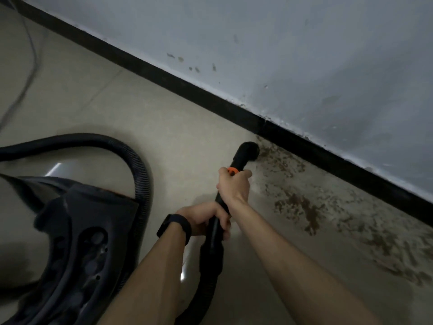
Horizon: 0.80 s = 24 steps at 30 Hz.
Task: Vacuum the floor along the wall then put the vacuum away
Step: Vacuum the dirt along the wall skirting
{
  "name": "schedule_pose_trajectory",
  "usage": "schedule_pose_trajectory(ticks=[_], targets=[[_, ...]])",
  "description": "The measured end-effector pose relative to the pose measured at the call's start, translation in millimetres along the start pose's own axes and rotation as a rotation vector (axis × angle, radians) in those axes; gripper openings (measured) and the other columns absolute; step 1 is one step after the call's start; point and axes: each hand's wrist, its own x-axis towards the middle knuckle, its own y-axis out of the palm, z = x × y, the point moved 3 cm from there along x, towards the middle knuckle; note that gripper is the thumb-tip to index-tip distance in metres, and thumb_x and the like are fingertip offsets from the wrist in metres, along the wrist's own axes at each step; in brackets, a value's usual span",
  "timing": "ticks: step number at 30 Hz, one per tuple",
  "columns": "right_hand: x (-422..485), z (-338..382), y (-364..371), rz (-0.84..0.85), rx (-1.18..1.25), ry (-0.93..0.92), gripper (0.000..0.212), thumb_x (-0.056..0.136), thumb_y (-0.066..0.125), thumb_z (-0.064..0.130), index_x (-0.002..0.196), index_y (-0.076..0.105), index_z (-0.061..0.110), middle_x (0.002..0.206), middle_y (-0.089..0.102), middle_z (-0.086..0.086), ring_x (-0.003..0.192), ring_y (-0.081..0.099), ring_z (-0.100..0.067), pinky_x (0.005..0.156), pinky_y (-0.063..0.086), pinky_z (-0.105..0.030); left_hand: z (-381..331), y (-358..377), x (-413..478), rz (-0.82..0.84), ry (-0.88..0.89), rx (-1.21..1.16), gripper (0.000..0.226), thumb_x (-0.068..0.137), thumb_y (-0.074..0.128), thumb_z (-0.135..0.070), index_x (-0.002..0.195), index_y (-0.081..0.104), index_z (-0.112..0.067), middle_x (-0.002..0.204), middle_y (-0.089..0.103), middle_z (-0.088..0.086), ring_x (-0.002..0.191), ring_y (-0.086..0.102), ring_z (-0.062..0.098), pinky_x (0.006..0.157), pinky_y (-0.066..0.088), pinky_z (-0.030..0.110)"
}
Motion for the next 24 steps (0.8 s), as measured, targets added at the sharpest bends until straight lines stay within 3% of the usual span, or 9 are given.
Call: schedule_pose_trajectory(ticks=[3, 5, 8, 11, 13, 16, 24], targets=[[1.3, 4.7, -1.4, 0.150, 0.428, 0.134, 0.043, 0.089, 0.068, 0.014, 0.118, 0.036, 0.011, 0.082, 0.067, -0.014, 0.057, 0.069, -0.020, 0.053, 0.055, -0.030, -7.1, 1.2, -4.0, 0.039, 0.077, -0.135, 0.015, 0.057, 0.051, 0.006, 0.062, 0.048, -0.008, 0.064, 0.051, 0.011, 0.057, 0.055, 0.027, 0.069, 0.055, 0.037], [-5.0, 12.8, -3.6, 0.250, 0.520, 0.210, 0.039, 0.088, 0.066, 0.007, 0.116, 0.039, 0.009, 0.076, 0.063, -0.013, 0.050, 0.065, -0.020, 0.050, 0.054, -0.032, -9.6, 7.8, -14.9, 0.059, 0.078, -0.170, 0.016, 0.057, 0.052, 0.006, 0.061, 0.049, -0.008, 0.064, 0.049, 0.012, 0.058, 0.054, 0.027, 0.072, 0.053, 0.039], [-9.2, 18.6, -9.0, 0.299, 0.449, 0.188, 0.029, 0.089, 0.061, 0.006, 0.108, 0.039, 0.011, 0.068, 0.053, -0.007, 0.041, 0.052, -0.018, 0.043, 0.046, -0.028, -9.6, 20.0, -22.0, 0.063, 0.029, -0.183, 0.017, 0.059, 0.054, 0.007, 0.061, 0.049, -0.009, 0.066, 0.050, 0.012, 0.061, 0.056, 0.028, 0.078, 0.051, 0.041], [1.5, 14.0, -10.1, 0.320, 0.342, 0.122, 0.030, 0.086, 0.064, 0.007, 0.111, 0.046, 0.009, 0.067, 0.053, -0.006, 0.042, 0.051, -0.019, 0.043, 0.045, -0.029, -5.9, 28.0, -11.2, 0.037, -0.004, -0.132, 0.014, 0.065, 0.062, 0.002, 0.061, 0.059, -0.010, 0.073, 0.060, 0.011, 0.073, 0.064, 0.030, 0.087, 0.050, 0.042], [14.4, 9.9, -8.3, 0.333, 0.327, 0.102, 0.026, 0.086, 0.063, 0.004, 0.105, 0.046, 0.010, 0.068, 0.052, -0.006, 0.043, 0.051, -0.019, 0.043, 0.046, -0.029, -0.7, 25.2, -1.1, -0.037, -0.016, -0.051, 0.004, 0.076, 0.068, -0.007, 0.078, 0.068, -0.011, 0.087, 0.072, 0.009, 0.089, 0.070, 0.030, 0.088, 0.054, 0.039], [27.7, 10.5, -10.4, 0.333, 0.319, 0.095, 0.024, 0.085, 0.061, 0.003, 0.102, 0.046, 0.010, 0.069, 0.053, -0.007, 0.044, 0.051, -0.019, 0.044, 0.046, -0.029, 7.2, 24.0, 5.4, -0.111, -0.019, 0.025, 0.014, 0.084, 0.073, -0.025, 0.094, 0.072, -0.016, 0.102, 0.075, 0.002, 0.109, 0.068, 0.025, 0.084, 0.055, 0.035], [36.1, 24.3, -3.6, 0.329, 0.262, 0.118, 0.030, 0.087, 0.064, 0.006, 0.110, 0.046, 0.009, 0.074, 0.055, -0.009, 0.045, 0.056, -0.018, 0.047, 0.048, -0.030, -11.3, 23.3, 3.8, -0.096, 0.003, 0.120, 0.017, 0.079, 0.077, -0.009, 0.089, 0.065, -0.015, 0.104, 0.072, 0.010, 0.115, 0.066, 0.030, 0.091, 0.056, 0.043]])
